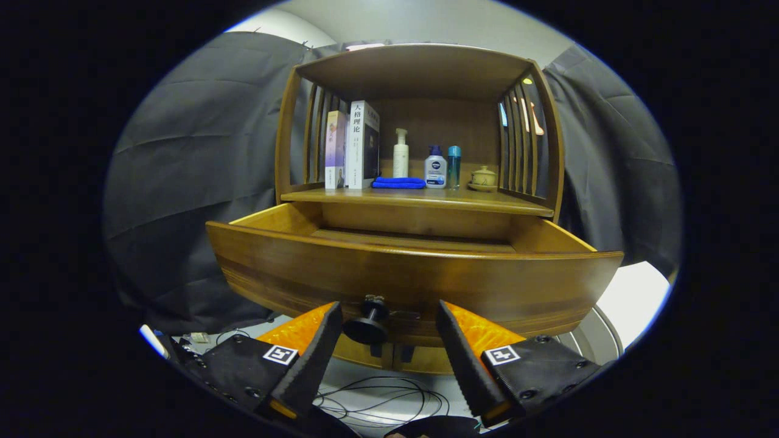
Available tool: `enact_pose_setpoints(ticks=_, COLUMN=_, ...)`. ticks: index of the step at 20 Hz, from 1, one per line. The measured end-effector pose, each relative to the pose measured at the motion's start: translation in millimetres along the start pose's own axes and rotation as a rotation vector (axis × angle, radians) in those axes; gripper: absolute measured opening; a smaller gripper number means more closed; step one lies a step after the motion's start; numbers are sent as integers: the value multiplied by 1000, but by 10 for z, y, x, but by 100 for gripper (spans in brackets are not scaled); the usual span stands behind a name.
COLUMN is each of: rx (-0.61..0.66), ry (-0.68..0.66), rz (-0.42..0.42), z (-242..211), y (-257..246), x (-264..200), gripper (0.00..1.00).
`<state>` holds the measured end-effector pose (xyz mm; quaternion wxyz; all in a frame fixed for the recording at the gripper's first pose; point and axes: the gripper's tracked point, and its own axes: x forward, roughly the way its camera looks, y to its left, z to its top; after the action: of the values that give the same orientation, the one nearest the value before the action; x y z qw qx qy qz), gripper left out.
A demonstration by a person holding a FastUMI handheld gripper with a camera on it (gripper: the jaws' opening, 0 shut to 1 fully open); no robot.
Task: Pull open the drawer, take out the items inside it, and place them on the countertop above the cabinet.
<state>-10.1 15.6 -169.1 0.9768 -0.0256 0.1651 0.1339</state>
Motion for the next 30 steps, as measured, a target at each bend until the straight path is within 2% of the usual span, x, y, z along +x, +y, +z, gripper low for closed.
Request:
enact_pose_setpoints(ticks=4, rx=29, ry=-39, rz=-4, z=328, y=-37, x=-56, gripper=97)
enact_pose_setpoints(ticks=13, rx=86, ry=-41, rz=-99, z=733, y=-458, x=14, gripper=96)
enact_pose_setpoints(ticks=20, rx=238, ry=59, rz=-30, z=1054, y=-471, x=402, gripper=97)
enact_pose_setpoints(ticks=27, rx=303, ry=150, rz=-8, z=1099, y=-454, x=853, gripper=98)
enact_pose_setpoints(ticks=30, rx=273, ry=133, rz=-5, z=1105, y=-413, x=954, gripper=97)
